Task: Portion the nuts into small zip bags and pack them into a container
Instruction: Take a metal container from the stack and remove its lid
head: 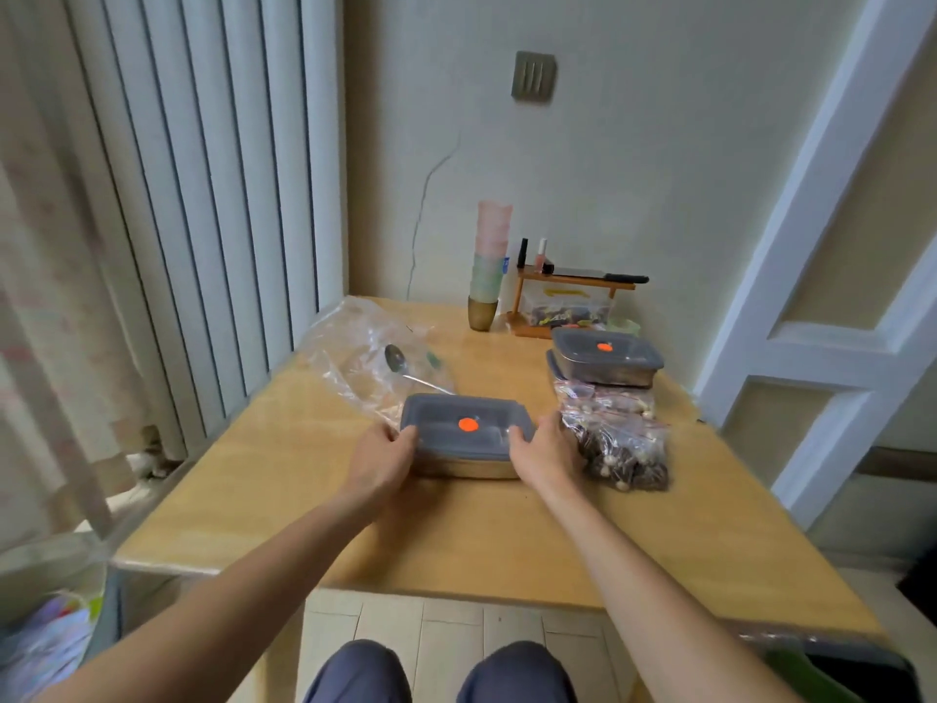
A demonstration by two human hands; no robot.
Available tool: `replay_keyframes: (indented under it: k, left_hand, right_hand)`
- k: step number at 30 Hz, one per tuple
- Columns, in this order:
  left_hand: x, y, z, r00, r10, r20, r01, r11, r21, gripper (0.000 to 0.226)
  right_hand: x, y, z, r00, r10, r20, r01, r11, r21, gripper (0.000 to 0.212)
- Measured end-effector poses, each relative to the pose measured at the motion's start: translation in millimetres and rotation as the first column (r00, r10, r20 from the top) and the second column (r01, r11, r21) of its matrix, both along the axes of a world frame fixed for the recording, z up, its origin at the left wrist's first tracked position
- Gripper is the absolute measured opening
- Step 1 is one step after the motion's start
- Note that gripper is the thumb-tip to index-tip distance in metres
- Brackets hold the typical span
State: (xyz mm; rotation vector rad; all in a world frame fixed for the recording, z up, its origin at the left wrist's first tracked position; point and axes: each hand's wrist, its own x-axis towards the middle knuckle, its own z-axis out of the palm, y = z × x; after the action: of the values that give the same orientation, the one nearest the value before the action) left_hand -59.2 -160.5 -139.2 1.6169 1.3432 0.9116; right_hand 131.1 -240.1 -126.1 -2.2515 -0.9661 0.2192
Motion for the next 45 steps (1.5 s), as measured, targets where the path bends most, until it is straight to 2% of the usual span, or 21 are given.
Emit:
replay_keyframes:
  k: [2,4,6,7,9,12,14,17,20,26,29,31,33,35,38,40,43,45]
  left_hand:
    - [2.0,1.6,2.0,0.998,0.008,-0.069,-0.001,0.995,0.104,0.035]
    - [7.9,4.3,10.8,0.987,-0.026,-0.161,0.067,0.965,0.253,0.068]
    - [16.8,14.2,18.1,0.933,-0.089,-0.348,0.22,0.907,0.358,0.1]
    - [21.5,21.8,21.1,0.873,-0.137,-0.468,0.328,0.876,0.354,0.112]
    - [30.9,39.0,26.9,0.702,-0.245,-0.668,0.521,0.816,0.248,0.132]
    - [41.1,60.2,34.8,0.506,-0.367,-0.781,0.643,0.764,0.057,0.152]
    - [48.2,65.7,30.7,0.451,-0.393,-0.801,0.666,0.746,0.009,0.15]
    - [57.6,59.5,13.5,0.529,-0.241,-0.814,0.622,0.763,0.178,0.124]
    - [61.9,59.1,3.6,0.624,-0.176,-0.761,0.568,0.771,0.288,0.089]
    - [62.1,61.7,1.1,0.672,-0.179,-0.719,0.532,0.792,0.3,0.069]
    - [63.2,62.4,0.2,0.682,-0.181,-0.709,0.523,0.798,0.299,0.069]
    - [63.6,63.9,1.5,0.695,-0.199,-0.691,0.518,0.805,0.289,0.064]
    - [62.9,66.1,3.7,0.75,-0.216,-0.625,0.488,0.819,0.302,0.051]
    - [60.7,64.3,4.7,0.817,-0.176,-0.549,0.435,0.814,0.386,0.047]
    - [56.7,60.0,2.8,0.858,-0.093,-0.504,0.389,0.759,0.523,0.057]
    - [55.1,60.7,5.5,0.893,-0.06,-0.446,0.338,0.743,0.578,0.059]
    - [50.5,65.7,18.5,0.969,-0.028,-0.247,0.19,0.723,0.664,0.048]
    - [44.5,71.4,25.7,0.992,0.0,-0.123,0.085,0.722,0.686,0.034]
  right_hand:
    - [3.2,7.8,4.0,0.999,0.028,0.04,-0.027,0.999,-0.029,0.047]
    - [8.7,20.8,10.9,0.994,0.092,0.054,-0.089,0.994,-0.063,0.051]
    - [15.3,34.7,18.3,0.991,0.121,0.063,-0.114,0.988,-0.101,0.055]
    - [19.2,41.3,20.5,0.99,0.121,0.069,-0.113,0.987,-0.117,0.057]
    - [25.3,51.4,21.1,0.987,0.125,0.098,-0.11,0.983,-0.149,0.059]
    - [22.2,61.8,11.5,0.967,0.143,0.212,-0.102,0.976,-0.193,0.057]
    - [15.7,63.8,4.3,0.942,0.117,0.314,-0.055,0.979,-0.198,0.054]
    - [12.6,66.8,2.3,0.864,0.102,0.493,0.005,0.977,-0.211,0.05]
    - [12.4,68.1,4.6,0.838,0.106,0.534,0.004,0.98,-0.201,0.045]
    - [12.3,67.1,4.5,0.841,0.048,0.539,0.003,0.996,-0.093,0.045]
    - [10.8,66.4,3.3,0.859,0.005,0.512,-0.011,1.0,0.009,0.042]
    - [11.9,65.8,4.1,0.868,0.008,0.497,-0.019,1.0,0.016,0.04]
    - [13.9,64.7,5.0,0.873,0.016,0.487,-0.028,0.999,0.017,0.038]
    - [16.1,63.5,3.7,0.876,0.017,0.482,-0.058,0.996,0.071,0.036]
    - [21.9,62.6,0.2,0.932,0.03,0.362,-0.092,0.983,0.157,0.036]
    - [26.7,61.2,5.5,0.985,0.032,0.17,-0.062,0.982,0.176,0.051]
    - [35.6,58.6,22.5,0.988,0.005,-0.155,0.018,0.989,0.15,0.08]
    - [41.1,59.1,28.0,0.962,-0.002,-0.272,0.045,0.988,0.151,0.091]
